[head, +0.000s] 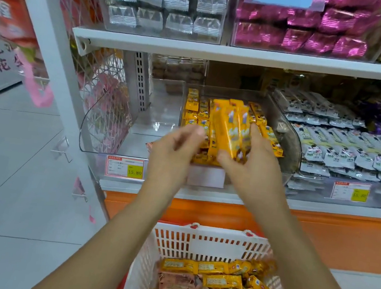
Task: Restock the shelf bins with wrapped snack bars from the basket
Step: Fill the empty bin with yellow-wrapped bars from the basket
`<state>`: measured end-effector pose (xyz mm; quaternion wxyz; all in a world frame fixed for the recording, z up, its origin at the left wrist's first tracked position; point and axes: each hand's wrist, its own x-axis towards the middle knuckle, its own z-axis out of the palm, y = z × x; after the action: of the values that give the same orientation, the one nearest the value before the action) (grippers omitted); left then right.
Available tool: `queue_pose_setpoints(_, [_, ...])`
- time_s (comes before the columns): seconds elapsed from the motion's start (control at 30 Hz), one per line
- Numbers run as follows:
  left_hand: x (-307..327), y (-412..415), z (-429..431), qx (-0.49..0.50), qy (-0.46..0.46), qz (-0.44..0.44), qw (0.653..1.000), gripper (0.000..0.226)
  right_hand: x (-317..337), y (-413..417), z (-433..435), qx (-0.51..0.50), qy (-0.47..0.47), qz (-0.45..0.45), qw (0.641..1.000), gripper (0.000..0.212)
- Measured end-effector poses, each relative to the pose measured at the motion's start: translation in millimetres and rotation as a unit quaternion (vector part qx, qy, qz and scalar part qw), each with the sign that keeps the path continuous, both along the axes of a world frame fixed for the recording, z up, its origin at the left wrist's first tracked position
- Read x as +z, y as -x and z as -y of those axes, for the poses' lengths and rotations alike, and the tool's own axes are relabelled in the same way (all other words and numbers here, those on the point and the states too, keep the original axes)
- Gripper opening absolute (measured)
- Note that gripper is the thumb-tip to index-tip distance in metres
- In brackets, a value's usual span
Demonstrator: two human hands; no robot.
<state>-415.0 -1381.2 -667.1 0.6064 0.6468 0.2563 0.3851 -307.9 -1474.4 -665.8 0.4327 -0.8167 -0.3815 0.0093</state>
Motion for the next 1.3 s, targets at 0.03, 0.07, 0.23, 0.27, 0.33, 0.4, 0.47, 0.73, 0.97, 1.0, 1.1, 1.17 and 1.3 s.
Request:
queue_pose_setpoints(0.03, [2,3,-7,0.064,-0.037,0.001,0.997,0.029,6,-10,-12,0.0,-0.018,-0.005,1.0,0.078])
queue_pose_setpoints(0.07, [3,7,-14,0.105,-0.059,-0.005,0.993,0.033,12,-21,-24,-0.001,-0.026,-0.012,1.0,0.075])
queue_pose_setpoints(0.23, [-13,12,-42,0.1,-0.044,-0.099,0.989,0.04,34,-66,-85,-0.056,0.115,0.007,0.992,0.072])
queue_pose_setpoints(0.27, [-16,11,-42,0.089,-0.055,-0.114,0.988,0.038,36,-70,-96,-0.068,0.143,0.013,0.987,0.073])
queue_pose_setpoints(0.33, [-23,7,-41,0.066,-0.083,-0.127,0.986,0.034,38,-77,-114,-0.082,0.186,0.029,0.979,0.069])
queue_pose_setpoints(0.4, [-26,3,-41,0.057,-0.091,-0.121,0.987,0.034,39,-82,-129,-0.079,0.211,0.054,0.973,0.057])
queue_pose_setpoints(0.47, [-27,3,-42,0.065,-0.08,-0.114,0.988,0.035,40,-86,-142,-0.081,0.229,0.084,0.966,0.051])
queue_pose_setpoints(0.73, [-27,5,-40,0.05,-0.072,-0.114,0.99,0.037,17,-80,-165,-0.07,0.208,0.083,0.972,0.055])
queue_pose_setpoints(0.97, [-30,9,-34,0.039,-0.072,-0.064,0.995,0.038,34,-79,-164,-0.009,0.251,0.014,0.968,0.042])
queue_pose_setpoints(1.0, [-31,9,-33,0.039,-0.072,-0.062,0.995,0.038,36,-80,-161,-0.002,0.255,0.006,0.967,0.046])
queue_pose_setpoints(1.1, [-33,10,-31,0.026,-0.09,-0.077,0.993,0.037,35,-84,-150,0.007,0.243,0.005,0.97,0.066])
queue_pose_setpoints(1.17, [-34,10,-32,0.022,-0.097,-0.083,0.992,0.036,33,-84,-142,-0.019,0.207,0.024,0.978,0.06])
queue_pose_setpoints(1.3, [-28,24,-35,0.045,-0.105,-0.064,0.991,0.028,22,-62,-107,-0.047,0.075,0.034,0.995,0.018])
